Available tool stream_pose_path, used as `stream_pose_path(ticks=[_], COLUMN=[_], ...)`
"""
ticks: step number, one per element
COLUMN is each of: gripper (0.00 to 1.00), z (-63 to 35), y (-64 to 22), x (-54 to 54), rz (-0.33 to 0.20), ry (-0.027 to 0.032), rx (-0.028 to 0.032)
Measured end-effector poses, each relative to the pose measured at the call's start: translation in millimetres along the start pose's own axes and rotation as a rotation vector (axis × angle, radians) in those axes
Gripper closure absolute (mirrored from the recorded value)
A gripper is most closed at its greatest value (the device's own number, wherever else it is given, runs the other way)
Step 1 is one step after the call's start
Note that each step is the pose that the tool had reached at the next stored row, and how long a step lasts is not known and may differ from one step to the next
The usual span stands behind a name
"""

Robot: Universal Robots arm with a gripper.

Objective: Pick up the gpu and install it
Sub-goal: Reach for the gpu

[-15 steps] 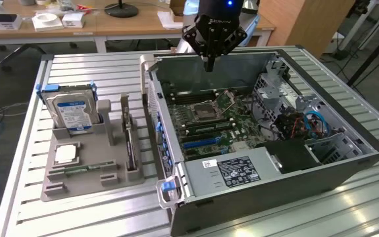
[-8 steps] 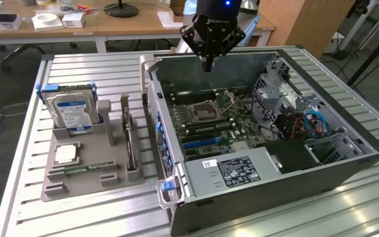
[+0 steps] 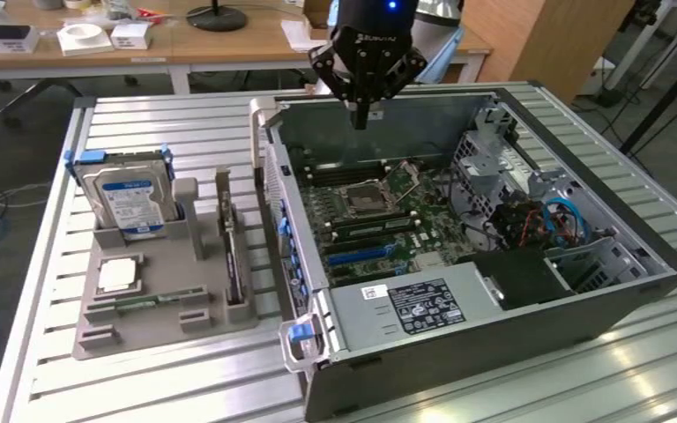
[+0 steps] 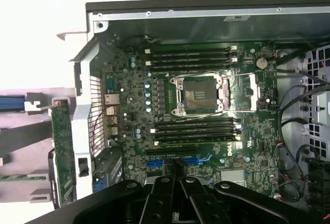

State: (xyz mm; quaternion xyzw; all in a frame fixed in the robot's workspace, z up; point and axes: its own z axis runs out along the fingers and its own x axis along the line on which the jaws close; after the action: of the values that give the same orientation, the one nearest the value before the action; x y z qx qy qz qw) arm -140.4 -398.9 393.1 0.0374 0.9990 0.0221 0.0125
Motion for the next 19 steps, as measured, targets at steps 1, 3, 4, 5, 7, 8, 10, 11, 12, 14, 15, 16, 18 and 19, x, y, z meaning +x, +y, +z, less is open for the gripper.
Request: stream_pose_path(ticks=[1,3,4,5,7,8,10,11,12,14,15,16,18,19], gripper=[0.90,0.90,0.90,0.90,0.90,0.90,0.90,0.90,0.90,0.90,0.90,0.90,0.90,0.90], z=[0.0,0.0,0.0,-0.1,-0.1,-0.1,-0.2,-0.2,-0.2,-0.2,-0.2,-0.2,-0.3,-0.3], y=[-0.1,-0.5,-0.6,-0.8,-1.2,-1.4,-1.7,-1.9,-2.1,-2.5,-2.6,-2.8,-3.1,-3.3], x=[2.0,6.3,8.3,10.6,15.6,18.2,23.2,25.6,27.9,32.5,34.9,37.1,41.5,43.6], rz=[0.000,0.000,0.000,0.000,0.000,0.000,0.000,0.000,0.000,0.000,0.000,0.000,0.000,0.000], ry=[0.0000,0.0001,0.0001,0.0002,0.0004,0.0004,0.0006,0.0008,0.0010,0.0014,0.0017,0.0019,0.0024,0.0027], rx=[0.0000,-0.0001,0.0000,0.0000,0.0000,0.0000,0.0000,0.0000,0.0000,0.0001,0.0001,0.0001,0.0001,0.0002])
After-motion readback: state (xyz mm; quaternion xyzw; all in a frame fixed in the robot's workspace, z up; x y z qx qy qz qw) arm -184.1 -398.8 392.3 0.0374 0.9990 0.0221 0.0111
